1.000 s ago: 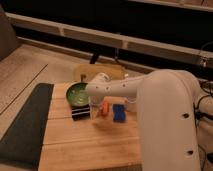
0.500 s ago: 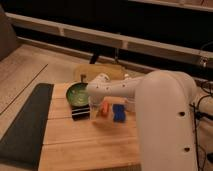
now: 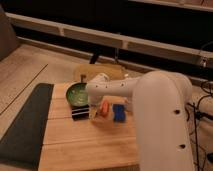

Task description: Place the eraser on the white sponge

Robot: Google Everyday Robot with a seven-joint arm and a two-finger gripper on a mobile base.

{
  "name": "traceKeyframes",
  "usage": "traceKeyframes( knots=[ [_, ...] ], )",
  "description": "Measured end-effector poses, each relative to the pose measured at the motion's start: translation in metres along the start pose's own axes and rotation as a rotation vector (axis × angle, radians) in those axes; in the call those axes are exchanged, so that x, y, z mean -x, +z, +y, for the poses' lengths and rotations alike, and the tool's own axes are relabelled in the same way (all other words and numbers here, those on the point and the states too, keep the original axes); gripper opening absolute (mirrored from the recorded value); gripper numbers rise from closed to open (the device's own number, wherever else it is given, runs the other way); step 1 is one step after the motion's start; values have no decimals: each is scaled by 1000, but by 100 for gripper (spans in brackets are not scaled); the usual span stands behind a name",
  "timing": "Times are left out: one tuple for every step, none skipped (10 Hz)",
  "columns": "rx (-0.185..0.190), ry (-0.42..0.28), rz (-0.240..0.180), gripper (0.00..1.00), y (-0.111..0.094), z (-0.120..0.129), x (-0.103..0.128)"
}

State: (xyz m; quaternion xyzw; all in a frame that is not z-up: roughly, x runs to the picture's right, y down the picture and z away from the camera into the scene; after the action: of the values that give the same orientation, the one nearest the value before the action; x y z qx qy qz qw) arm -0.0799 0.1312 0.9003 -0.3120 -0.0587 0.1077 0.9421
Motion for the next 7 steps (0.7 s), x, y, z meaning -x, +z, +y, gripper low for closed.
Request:
traceKeyframes(
  knots=[
    [6, 1, 3, 65, 2, 0, 2],
    [12, 0, 5, 65, 4, 0, 4],
    [18, -1, 5, 65, 5, 1, 6],
    [27, -6, 7, 56, 9, 2, 9],
    [31, -8, 8, 48, 10, 2, 11],
    [33, -11, 11, 41, 10, 3, 12],
    [30, -16, 17, 31, 9, 2, 13]
  ],
)
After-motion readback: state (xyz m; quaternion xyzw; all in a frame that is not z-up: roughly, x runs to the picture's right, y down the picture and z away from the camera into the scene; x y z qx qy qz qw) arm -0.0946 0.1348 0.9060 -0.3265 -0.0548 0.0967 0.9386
